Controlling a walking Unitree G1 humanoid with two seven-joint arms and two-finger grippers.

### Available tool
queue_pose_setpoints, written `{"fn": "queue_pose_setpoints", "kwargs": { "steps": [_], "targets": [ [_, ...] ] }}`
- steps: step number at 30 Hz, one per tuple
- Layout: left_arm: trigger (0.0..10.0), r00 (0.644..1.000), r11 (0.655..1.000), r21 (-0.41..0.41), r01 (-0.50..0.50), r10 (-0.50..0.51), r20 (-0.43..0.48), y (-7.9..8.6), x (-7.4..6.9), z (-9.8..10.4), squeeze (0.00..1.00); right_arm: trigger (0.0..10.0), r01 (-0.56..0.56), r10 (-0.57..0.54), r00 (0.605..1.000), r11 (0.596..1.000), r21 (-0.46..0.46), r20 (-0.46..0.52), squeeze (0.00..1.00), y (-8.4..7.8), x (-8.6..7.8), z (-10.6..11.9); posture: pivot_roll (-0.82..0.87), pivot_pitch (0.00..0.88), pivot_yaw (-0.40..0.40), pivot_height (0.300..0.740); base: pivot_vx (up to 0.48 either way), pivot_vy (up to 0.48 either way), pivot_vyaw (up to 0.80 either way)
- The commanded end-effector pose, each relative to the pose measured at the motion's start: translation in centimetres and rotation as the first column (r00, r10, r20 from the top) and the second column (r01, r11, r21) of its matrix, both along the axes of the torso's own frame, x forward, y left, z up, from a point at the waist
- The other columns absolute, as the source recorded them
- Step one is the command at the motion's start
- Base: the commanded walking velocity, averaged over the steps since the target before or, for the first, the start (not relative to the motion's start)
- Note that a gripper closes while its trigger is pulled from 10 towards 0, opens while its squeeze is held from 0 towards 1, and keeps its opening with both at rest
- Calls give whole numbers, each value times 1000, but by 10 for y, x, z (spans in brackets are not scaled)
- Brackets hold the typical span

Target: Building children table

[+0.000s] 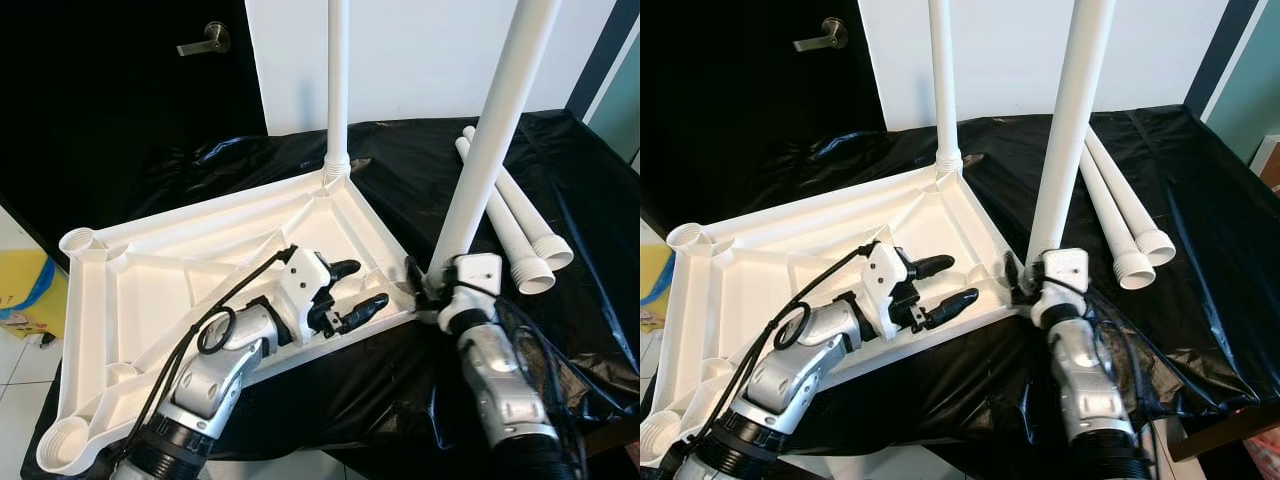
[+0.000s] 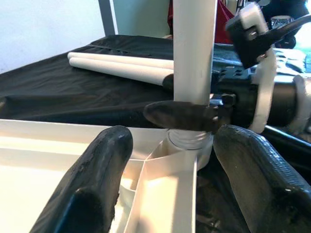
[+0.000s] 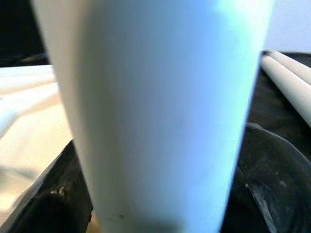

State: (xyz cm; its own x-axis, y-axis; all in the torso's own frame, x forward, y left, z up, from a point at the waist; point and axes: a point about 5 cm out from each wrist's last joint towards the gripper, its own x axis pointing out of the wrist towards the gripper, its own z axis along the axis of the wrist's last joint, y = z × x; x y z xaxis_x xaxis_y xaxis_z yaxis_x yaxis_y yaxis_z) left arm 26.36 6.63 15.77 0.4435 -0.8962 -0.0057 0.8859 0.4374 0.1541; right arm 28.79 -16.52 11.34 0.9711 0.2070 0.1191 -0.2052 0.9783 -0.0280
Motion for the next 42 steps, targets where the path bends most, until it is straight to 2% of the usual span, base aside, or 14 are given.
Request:
{"fn": "queue_pose_setpoints", "kwargs": {
  "steps": [1,3,4,9,13,16,17,18,19,30,31,32,33,42],
  "targets": [
    [10000,1000,1000,18,1,-1,2,2,2,-1,0,10000,-50,50,999,999,-1,5,0,-2,-1,0,-146,0,38,740,0,0,0],
    [10000,1000,1000,18,1,-1,2,2,2,-1,0,10000,-50,50,999,999,-1,5,0,-2,-1,0,-146,0,38,740,0,0,0],
    [10000,1000,1000,23,12,-12,0,0,2,-3,0,10000,-139,139,990,990,-28,-3,0,-6,3,2,-157,0,43,740,0,0,0],
    [10000,1000,999,33,22,-22,-3,-1,2,-4,0,10000,-216,215,976,976,-42,-21,0,-8,7,3,-157,0,36,740,0,0,0],
    [10000,1000,999,50,11,-10,-14,2,10,-9,0,10000,-371,364,927,924,-89,-85,0,-13,20,4,-151,0,30,740,0,0,0],
    [10000,1000,999,38,2,0,-27,3,13,-11,0,10000,-397,387,916,911,-110,-103,0,-16,26,4,-149,0,30,740,0,0,0],
    [10000,1000,999,42,1,0,-30,2,14,-14,0,3176,-407,395,912,906,-119,-113,0,-17,27,3,-149,0,32,740,0,0,0],
    [10000,1000,999,42,1,0,-30,2,14,-14,0,3176,-407,395,912,906,-119,-113,0,-17,27,3,-149,0,32,740,0,0,0],
    [10000,999,999,45,4,-2,-35,2,13,-16,0,0,-410,397,910,904,-120,-119,0,-18,28,2,-147,0,33,740,0,0,0],
    [10000,998,997,60,43,-40,-52,-5,10,-26,0,0,-432,417,898,896,-101,-144,0,-21,28,-6,-148,0,48,740,0,0,0],
    [10000,998,997,60,48,-45,-51,-5,10,-27,0,2471,-430,416,898,898,-92,-145,0,-21,28,-8,-148,0,49,740,0,0,0],
    [10000,998,997,60,48,-45,-51,-5,10,-27,0,2471,-430,416,898,898,-92,-145,0,-21,28,-8,-148,0,49,740,0,0,0],
    [10000,998,997,62,51,-48,-49,-5,10,-27,0,10000,-422,408,901,902,-86,-145,0,-21,28,-9,-150,0,52,740,0,0,0],
    [10000,997,998,47,47,-44,-62,-6,13,-26,0,10000,-275,268,956,960,-45,-121,0,-11,26,-19,-153,0,52,740,0,0,0]
  ]
}}
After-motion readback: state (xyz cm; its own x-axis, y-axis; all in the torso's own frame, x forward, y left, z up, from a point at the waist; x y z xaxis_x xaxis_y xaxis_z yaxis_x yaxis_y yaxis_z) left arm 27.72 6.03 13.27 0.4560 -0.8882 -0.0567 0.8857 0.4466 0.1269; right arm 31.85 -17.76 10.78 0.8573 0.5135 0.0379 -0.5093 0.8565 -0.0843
